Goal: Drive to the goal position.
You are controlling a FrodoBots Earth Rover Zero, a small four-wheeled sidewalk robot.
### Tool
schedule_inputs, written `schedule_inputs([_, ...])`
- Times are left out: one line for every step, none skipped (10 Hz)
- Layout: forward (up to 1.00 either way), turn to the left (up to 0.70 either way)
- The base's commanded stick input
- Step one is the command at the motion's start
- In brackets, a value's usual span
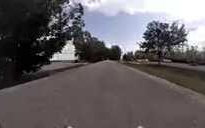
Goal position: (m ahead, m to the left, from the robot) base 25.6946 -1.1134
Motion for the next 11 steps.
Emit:
schedule_inputs([0.7, 0.0])
schedule_inputs([0.7, 0.0])
schedule_inputs([0.7, 0.0])
schedule_inputs([0.7, 0.0])
schedule_inputs([0.7, 0.0])
schedule_inputs([0.7, 0.0])
schedule_inputs([0.7, 0.0])
schedule_inputs([0.7, 0.0])
schedule_inputs([0.7, 0.0])
schedule_inputs([0.7, 0.0])
schedule_inputs([0.7, 0.0])
